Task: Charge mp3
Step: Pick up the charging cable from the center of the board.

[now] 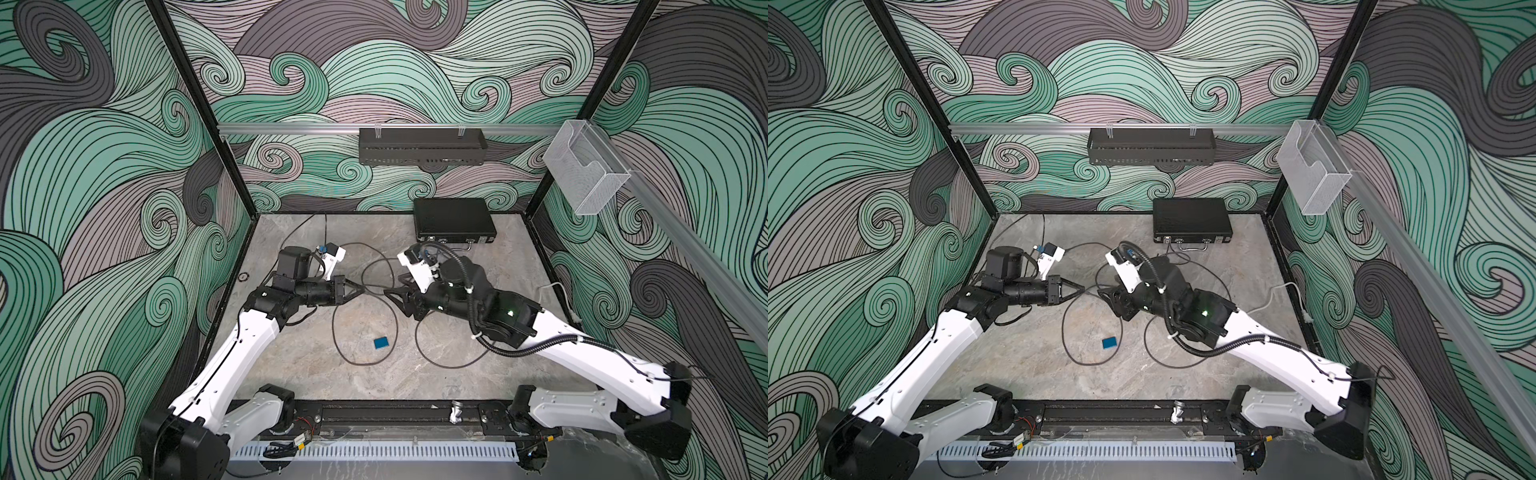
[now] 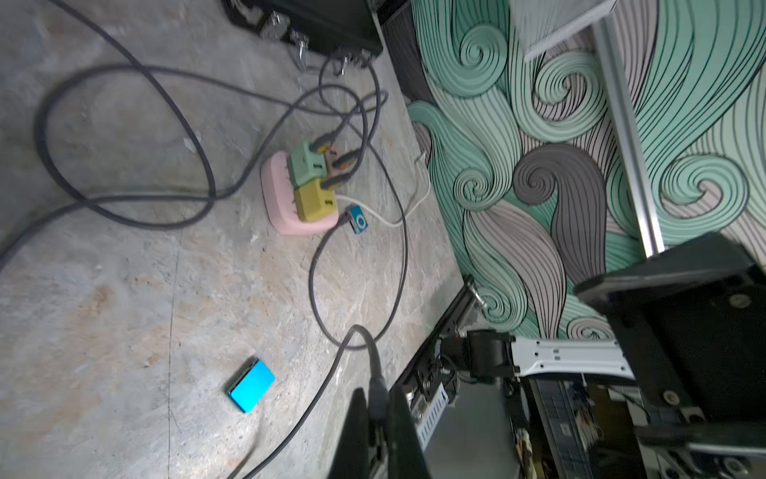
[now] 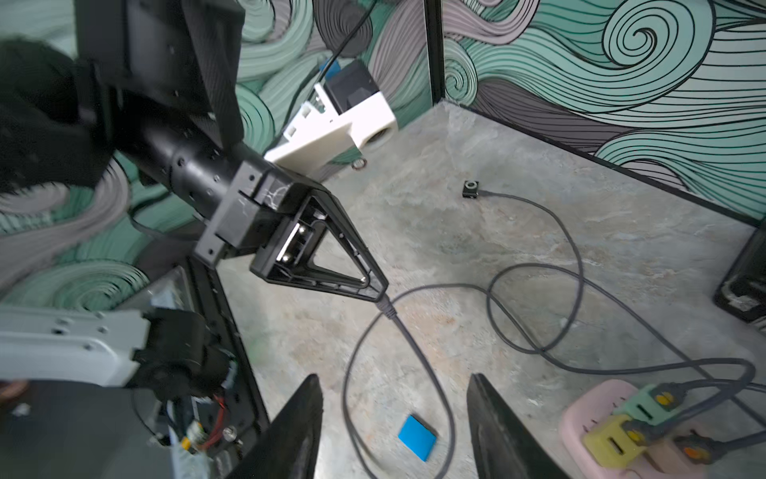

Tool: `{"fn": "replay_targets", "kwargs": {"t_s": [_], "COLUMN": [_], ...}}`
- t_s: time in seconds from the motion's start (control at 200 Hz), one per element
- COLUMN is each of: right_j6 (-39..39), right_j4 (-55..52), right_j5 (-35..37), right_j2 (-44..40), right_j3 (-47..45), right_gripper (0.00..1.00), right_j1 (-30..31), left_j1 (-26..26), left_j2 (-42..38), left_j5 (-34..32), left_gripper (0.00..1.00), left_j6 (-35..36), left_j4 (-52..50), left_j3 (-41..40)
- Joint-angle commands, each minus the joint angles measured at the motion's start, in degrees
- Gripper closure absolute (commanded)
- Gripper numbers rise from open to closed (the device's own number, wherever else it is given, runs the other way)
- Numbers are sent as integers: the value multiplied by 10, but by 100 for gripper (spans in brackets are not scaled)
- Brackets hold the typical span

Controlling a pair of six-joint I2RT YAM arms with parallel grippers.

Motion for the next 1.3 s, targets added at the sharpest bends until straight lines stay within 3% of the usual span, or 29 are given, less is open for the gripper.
{"fn": "replay_targets", "kwargs": {"t_s": [0.0, 0.11, 0.31, 0.421, 0.626, 0.861, 1.077, 1.237, 1.297], "right_j6": [205, 286, 329, 360, 401, 476, 504, 511, 516], "right_j4": [176, 332, 518, 646, 818, 921, 940, 940, 940], "right_j5": [-64, -74, -35, -21, -4, 6, 24, 17, 12], "right_j2": [-10, -9, 27, 64, 147, 218, 239, 248, 250], "right_j3": [-68, -128, -169, -184, -183, -181, -178, -164, -161], "right_gripper": [44, 43, 44, 62, 49, 50, 56, 71, 72], "right_j1": [-4, 6, 40, 41, 36, 13, 3, 1, 1], "left_j1": [-13, -47, -89, -99, -116, -135, -148, -159, -164], "left_j2": [-37, -70, -136, -165, -183, -194, -194, -193, -192], "left_j5": [-71, -132, -204, -228, -249, -275, -286, -304, -315], "left_gripper": [100, 99, 100, 100, 100, 100, 100, 100, 100], "left_j6": [-97, -127, -196, -216, -248, -256, -259, -257, -256], "left_j4": [109, 139, 209, 221, 252, 268, 275, 272, 276], "left_j3": [36, 36, -6, -30, -68, -80, -81, -85, -89]}}
